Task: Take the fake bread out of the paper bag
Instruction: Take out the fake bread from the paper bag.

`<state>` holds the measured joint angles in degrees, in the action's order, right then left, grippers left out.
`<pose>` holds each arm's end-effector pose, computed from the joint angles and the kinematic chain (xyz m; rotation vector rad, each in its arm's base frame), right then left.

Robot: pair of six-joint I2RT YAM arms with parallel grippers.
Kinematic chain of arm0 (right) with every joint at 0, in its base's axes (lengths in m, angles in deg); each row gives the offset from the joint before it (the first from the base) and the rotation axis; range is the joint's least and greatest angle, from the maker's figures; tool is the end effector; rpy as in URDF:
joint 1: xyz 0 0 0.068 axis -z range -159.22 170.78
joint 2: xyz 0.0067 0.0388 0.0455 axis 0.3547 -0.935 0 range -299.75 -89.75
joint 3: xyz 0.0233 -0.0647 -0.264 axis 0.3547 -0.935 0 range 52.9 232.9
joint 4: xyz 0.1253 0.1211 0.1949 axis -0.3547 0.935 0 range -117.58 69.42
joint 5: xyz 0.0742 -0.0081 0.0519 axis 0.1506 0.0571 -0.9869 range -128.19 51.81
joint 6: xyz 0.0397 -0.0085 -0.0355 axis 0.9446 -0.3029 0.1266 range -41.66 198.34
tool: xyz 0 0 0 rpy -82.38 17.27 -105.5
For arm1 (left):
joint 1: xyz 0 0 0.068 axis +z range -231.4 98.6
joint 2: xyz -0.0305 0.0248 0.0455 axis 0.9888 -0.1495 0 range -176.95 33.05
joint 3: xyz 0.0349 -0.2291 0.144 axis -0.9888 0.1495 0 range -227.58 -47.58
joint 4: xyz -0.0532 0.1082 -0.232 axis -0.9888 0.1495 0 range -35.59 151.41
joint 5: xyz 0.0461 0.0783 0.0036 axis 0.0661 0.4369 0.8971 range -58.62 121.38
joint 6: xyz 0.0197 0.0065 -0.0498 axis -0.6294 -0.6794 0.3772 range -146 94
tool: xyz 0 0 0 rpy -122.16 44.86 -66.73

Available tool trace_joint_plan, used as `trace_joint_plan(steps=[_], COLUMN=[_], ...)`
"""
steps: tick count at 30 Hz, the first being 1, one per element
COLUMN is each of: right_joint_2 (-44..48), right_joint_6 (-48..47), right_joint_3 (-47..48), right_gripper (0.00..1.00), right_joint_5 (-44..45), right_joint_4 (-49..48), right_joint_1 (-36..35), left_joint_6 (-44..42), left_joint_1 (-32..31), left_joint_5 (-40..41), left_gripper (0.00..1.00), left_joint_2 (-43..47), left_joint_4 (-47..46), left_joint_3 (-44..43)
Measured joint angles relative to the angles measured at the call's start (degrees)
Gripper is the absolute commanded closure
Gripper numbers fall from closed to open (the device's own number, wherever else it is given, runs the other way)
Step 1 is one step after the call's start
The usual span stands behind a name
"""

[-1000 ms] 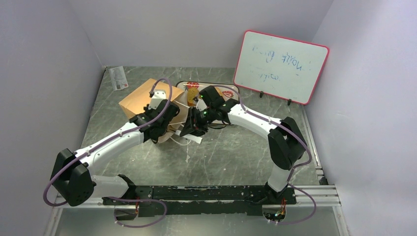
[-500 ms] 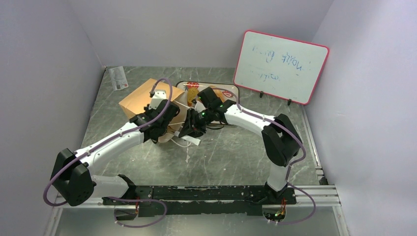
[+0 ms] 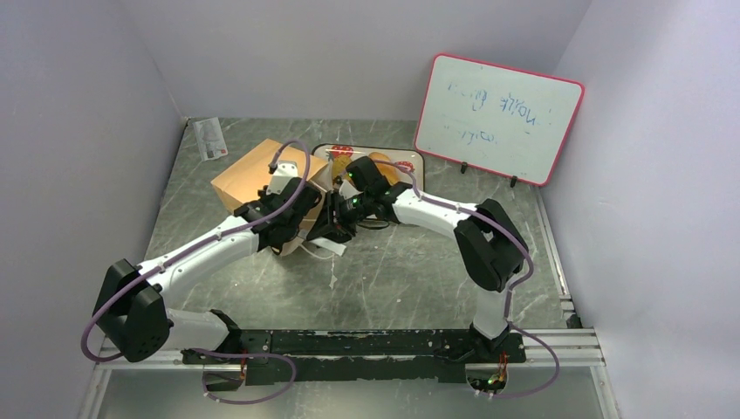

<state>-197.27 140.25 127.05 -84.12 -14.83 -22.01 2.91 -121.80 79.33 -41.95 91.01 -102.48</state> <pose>0.2803 0.2942 0.2093 0.0057 -2.5971 -1.4791 0.2121 -0.1458 0.2588 -0.0702 2.1957 0.4263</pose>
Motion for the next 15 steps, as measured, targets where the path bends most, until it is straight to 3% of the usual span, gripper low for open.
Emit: trace_joint_plan(steps=[13,15], right_joint_2=[-2.32,-3.1], right_joint_6=[7.91,8.48], right_joint_3=[-3.34,-3.26], right_gripper=[0.59,0.64], right_joint_5=[0.26,0.26], right_joint_4=[-12.48,-13.77], right_joint_1=[-0.63,-0.81], left_joint_6=[0.02,0.02], left_joint_1=[-0.59,-0.59], left_joint_5=[-0.83,-0.87], left_gripper=[0.93,0.93], left_joint_2=[0.0,0.0], left_joint_4=[-0.39,-0.39], left_joint_3=[0.0,-0.02])
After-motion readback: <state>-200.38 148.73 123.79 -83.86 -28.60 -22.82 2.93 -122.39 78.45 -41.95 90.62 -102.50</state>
